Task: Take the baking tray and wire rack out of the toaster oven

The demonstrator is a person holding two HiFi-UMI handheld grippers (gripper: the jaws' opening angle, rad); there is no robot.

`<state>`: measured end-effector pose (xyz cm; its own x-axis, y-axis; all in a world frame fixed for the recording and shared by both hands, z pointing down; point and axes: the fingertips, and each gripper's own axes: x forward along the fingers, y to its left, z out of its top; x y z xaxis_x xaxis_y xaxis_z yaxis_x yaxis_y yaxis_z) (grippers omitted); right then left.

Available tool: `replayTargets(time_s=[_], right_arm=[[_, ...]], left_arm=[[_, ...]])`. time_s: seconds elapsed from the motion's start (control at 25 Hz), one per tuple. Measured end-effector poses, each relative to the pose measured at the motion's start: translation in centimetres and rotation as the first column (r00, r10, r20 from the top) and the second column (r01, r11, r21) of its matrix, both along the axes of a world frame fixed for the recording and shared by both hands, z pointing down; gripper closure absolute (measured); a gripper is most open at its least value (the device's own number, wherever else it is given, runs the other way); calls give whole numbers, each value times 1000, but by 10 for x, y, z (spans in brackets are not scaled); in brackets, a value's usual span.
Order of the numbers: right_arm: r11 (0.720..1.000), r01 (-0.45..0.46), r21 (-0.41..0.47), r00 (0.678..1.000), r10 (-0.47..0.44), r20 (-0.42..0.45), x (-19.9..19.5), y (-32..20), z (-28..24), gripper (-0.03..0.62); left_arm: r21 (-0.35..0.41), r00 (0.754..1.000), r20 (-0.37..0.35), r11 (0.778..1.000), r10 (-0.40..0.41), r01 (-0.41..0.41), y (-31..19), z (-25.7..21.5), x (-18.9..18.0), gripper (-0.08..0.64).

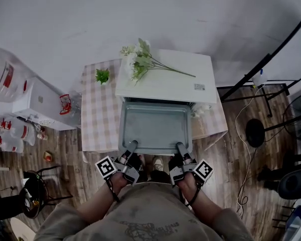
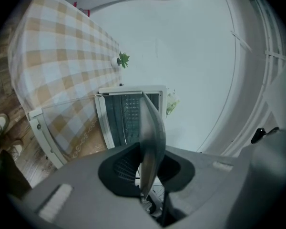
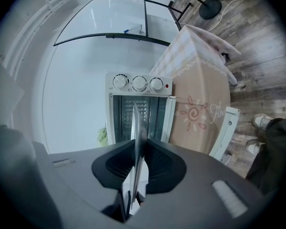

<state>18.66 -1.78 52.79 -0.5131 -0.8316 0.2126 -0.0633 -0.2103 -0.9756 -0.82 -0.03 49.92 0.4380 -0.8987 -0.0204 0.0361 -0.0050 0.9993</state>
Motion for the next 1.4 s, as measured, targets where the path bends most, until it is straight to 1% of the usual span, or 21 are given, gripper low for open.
replayTargets(time_s=[0.12, 0.2, 0.4, 0.6, 0.72, 0.88, 1.08, 1.2, 1.4], right_arm=[[999, 34, -1, 999, -34, 1, -7, 4, -3, 519], [998, 57, -10, 998, -57, 3, -14, 6, 1, 517], [988, 149, -26, 989, -149, 19, -48, 6, 6, 517], [960, 281, -12, 960, -280, 23, -96, 7, 5, 515], [934, 357, -17, 934, -356, 28, -125, 12, 5, 515], [888, 460, -21, 888, -459, 24, -159, 23, 13, 515], [836, 549, -32, 836, -547, 39, -198, 33, 11, 515], [815, 578, -38, 816, -576, 45, -214, 33, 13, 515], [795, 605, -32, 796, -604, 42, -235, 28, 13, 514]], left_arm=[[-18, 1000, -8, 1000, -14, 14, 11, -1, -6, 502], [-25, 999, 3, 999, -35, 35, 17, -1, -12, 502], [-28, 990, 11, 990, -141, 141, 33, 1, -43, 500], [-15, 965, 23, 965, -260, 260, 58, 2, -84, 500], [-14, 940, 29, 941, -339, 339, 76, 2, -107, 500], [-10, 896, 48, 897, -441, 442, 103, 0, -135, 500], [-23, 843, 58, 844, -534, 536, 131, 3, -161, 500], [-26, 814, 57, 814, -578, 580, 138, 3, -172, 500], [-31, 780, 56, 780, -623, 625, 141, 5, -189, 498]])
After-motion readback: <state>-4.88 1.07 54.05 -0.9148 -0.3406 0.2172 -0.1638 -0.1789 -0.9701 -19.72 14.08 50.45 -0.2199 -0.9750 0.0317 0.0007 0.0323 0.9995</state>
